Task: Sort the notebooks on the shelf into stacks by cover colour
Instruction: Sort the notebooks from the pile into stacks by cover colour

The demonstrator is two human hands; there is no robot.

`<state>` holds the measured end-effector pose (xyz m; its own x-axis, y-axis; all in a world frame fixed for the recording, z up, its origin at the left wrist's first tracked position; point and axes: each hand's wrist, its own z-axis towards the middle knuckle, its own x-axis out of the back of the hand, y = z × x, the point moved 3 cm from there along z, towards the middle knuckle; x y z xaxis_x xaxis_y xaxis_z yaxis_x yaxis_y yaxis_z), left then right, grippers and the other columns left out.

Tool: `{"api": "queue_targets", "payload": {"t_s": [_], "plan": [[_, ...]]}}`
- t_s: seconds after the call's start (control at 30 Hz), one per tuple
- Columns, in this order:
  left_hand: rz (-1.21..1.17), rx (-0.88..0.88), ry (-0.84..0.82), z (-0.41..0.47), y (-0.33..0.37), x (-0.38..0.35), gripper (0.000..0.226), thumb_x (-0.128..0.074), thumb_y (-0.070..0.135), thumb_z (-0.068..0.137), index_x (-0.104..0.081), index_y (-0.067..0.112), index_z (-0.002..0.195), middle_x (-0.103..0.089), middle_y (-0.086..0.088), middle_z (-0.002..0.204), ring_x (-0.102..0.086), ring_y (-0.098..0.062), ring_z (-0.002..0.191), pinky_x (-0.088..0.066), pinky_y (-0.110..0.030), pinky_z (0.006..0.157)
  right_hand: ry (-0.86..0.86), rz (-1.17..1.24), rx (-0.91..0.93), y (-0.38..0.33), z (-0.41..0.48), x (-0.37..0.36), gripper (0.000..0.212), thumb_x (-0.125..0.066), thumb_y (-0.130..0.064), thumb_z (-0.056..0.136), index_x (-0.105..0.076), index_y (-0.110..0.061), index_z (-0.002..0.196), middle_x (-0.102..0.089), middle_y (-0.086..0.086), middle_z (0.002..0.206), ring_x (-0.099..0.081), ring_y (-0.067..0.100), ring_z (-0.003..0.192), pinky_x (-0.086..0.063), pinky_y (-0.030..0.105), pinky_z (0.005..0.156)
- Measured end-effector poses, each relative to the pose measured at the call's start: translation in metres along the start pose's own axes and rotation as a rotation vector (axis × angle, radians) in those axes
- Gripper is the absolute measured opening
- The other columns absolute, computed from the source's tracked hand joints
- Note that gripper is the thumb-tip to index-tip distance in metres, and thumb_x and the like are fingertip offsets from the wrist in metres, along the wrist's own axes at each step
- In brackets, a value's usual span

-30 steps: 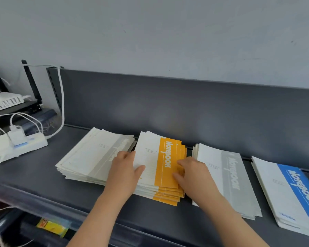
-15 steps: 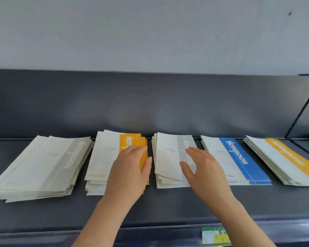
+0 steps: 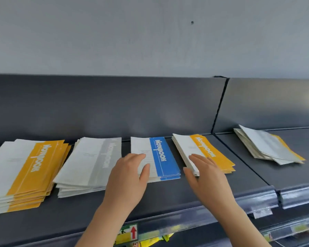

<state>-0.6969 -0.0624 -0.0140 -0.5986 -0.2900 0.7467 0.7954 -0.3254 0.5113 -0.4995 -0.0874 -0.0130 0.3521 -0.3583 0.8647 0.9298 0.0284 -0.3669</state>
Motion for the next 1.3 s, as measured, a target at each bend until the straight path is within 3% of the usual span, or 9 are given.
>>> {"api": "queue_targets", "payload": {"t_s": [0.1,0.33,0.47,0.57,0.73,0.97,1.1,1.23,1.3], "plan": [[-0.025,-0.015,-0.017,0.007,0.04,-0.038,0.039,-0.048,0.036,0.095,-0.053,0.024,0.131,-0.054,0.009,0.131,-0.047,-0.008,0.119,-0.039,-0.022,0.097,0.033,-0.004,-0.031,0.053,-0.001,0.022,0.034,-0.053,-0.03,0.093,-0.058,-0.016,0.123,-0.056,-0.004,0.132,-0.046,0.016,0.124,-0.029,0.026,0.108],[-0.052,-0.046,-0.065,0.015,0.112,-0.106,0.04,-0.047,0.038,0.095,-0.052,0.024,0.133,-0.055,0.009,0.13,-0.047,-0.009,0.118,-0.041,-0.023,0.095,0.011,-0.057,-0.089,0.148,-0.002,0.05,0.038,-0.048,-0.034,0.095,-0.053,-0.017,0.129,-0.052,-0.006,0.135,-0.045,0.014,0.125,-0.027,0.023,0.108],[-0.034,-0.08,-0.094,0.029,0.138,-0.131,0.042,-0.043,0.039,0.097,-0.049,0.025,0.135,-0.051,0.01,0.135,-0.045,-0.008,0.122,-0.039,-0.022,0.097,0.012,-0.071,-0.114,0.181,0.008,0.057,0.041,-0.047,-0.034,0.095,-0.05,-0.015,0.132,-0.05,-0.005,0.138,-0.042,0.012,0.128,-0.025,0.024,0.11],[-0.034,-0.121,-0.116,0.044,0.155,-0.149,0.04,-0.042,0.039,0.097,-0.051,0.025,0.134,-0.053,0.01,0.133,-0.045,-0.008,0.121,-0.038,-0.022,0.097,0.039,-0.069,-0.138,0.201,0.019,0.06,0.035,-0.049,-0.032,0.095,-0.057,-0.011,0.122,-0.056,-0.002,0.13,-0.048,0.014,0.121,-0.028,0.021,0.106],[-0.051,-0.167,-0.149,0.07,0.18,-0.176,0.039,-0.042,0.037,0.097,-0.051,0.026,0.133,-0.052,0.01,0.133,-0.044,-0.009,0.121,-0.035,-0.02,0.096,0.076,-0.059,-0.201,0.232,0.034,0.064,0.038,-0.049,-0.033,0.094,-0.054,-0.018,0.128,-0.053,-0.007,0.133,-0.044,0.014,0.126,-0.031,0.022,0.104],[-0.117,-0.222,-0.217,0.095,0.218,-0.222,0.039,-0.045,0.036,0.096,-0.052,0.024,0.133,-0.056,0.01,0.127,-0.048,-0.009,0.118,-0.04,-0.021,0.096,0.07,-0.099,-0.328,0.29,0.055,0.08,0.028,-0.048,-0.027,0.096,-0.062,-0.006,0.109,-0.062,0.004,0.117,-0.06,0.024,0.092,-0.036,0.029,0.096],[-0.161,-0.177,-0.263,0.111,0.24,-0.248,0.039,-0.047,0.033,0.096,-0.053,0.022,0.132,-0.059,0.006,0.12,-0.053,-0.01,0.11,-0.046,-0.026,0.091,0.058,-0.142,-0.349,0.331,0.074,0.082,0.031,-0.044,-0.028,0.097,-0.06,-0.008,0.115,-0.059,0.004,0.122,-0.052,0.027,0.113,-0.036,0.032,0.098],[-0.232,-0.056,-0.332,0.124,0.262,-0.275,0.042,-0.046,0.029,0.097,-0.047,0.016,0.137,-0.065,0.007,0.113,-0.059,-0.008,0.098,-0.049,-0.026,0.084,-0.015,-0.169,-0.257,0.366,0.091,0.073,0.032,-0.033,-0.03,0.093,-0.059,-0.012,0.085,-0.058,0.0,0.092,-0.055,0.026,0.089,-0.038,0.04,0.1],[-0.308,0.03,-0.369,0.129,0.27,-0.287,0.04,-0.046,0.027,0.097,-0.048,0.012,0.134,-0.066,0.011,0.09,-0.056,0.001,0.077,-0.044,-0.016,0.069,-0.058,-0.115,-0.145,0.374,0.095,0.067,0.03,-0.034,-0.03,0.093,-0.057,-0.015,0.082,-0.055,-0.005,0.088,-0.054,0.02,0.088,-0.036,0.037,0.103]]}}
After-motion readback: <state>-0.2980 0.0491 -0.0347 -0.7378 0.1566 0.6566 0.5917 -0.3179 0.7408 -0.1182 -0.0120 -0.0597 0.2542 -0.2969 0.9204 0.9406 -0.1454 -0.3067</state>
